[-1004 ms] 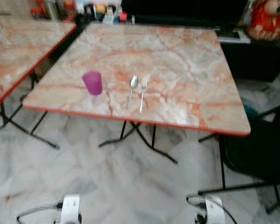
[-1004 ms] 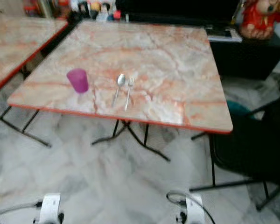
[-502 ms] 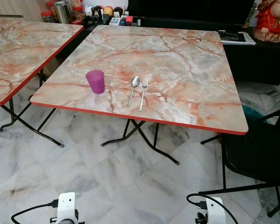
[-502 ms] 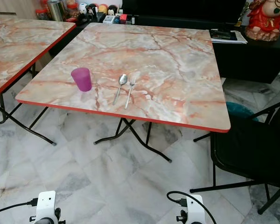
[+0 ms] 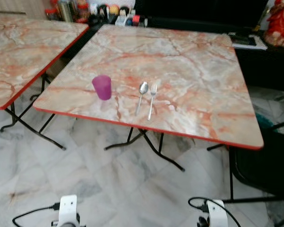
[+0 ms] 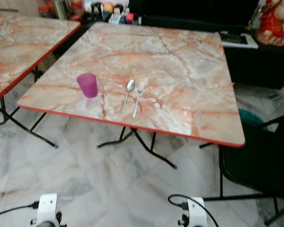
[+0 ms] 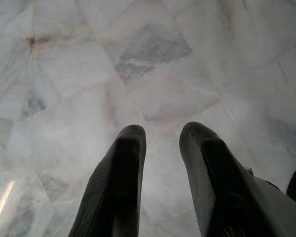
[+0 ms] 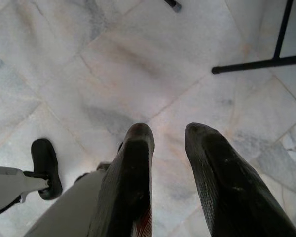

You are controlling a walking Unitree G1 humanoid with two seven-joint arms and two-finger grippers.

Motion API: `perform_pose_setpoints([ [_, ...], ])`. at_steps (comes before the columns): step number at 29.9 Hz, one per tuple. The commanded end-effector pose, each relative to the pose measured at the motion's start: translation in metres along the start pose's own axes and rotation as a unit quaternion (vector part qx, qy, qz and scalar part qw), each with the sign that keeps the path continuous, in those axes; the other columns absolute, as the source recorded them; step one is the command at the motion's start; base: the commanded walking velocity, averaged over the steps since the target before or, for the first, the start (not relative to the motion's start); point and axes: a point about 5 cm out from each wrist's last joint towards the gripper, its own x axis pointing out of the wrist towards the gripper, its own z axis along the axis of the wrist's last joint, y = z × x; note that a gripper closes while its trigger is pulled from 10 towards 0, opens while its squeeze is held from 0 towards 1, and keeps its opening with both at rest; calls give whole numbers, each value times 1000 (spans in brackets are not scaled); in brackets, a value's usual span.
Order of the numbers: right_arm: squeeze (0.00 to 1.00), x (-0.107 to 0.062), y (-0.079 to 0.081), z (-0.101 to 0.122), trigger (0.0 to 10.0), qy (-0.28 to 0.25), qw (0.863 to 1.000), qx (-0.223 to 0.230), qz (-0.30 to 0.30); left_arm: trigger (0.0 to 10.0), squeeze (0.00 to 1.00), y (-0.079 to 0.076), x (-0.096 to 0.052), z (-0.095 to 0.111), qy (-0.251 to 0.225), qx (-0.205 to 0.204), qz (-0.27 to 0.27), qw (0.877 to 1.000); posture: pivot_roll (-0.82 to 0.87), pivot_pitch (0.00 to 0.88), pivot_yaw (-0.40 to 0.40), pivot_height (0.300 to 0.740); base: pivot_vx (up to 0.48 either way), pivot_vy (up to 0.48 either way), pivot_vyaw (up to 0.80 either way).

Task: Setting the table

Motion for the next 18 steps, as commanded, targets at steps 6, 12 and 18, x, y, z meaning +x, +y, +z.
perform_pose_setpoints([
  [6,0,-1,0,-4,10000,6,1000,0,3,10000,0,2,-1,-8,16,11,2,1000,-52,80,-9,740,361,0,0],
  [12,0,-1,0,-5,10000,8,1000,3,2,10000,0,0,-1,-7,16,14,-2,1000,-53,92,-9,740,364,0,0],
  [18,0,-1,1,-4,10000,9,1000,2,3,10000,0,0,-2,-8,18,12,-1,1000,-51,96,-11,740,372,0,0],
])
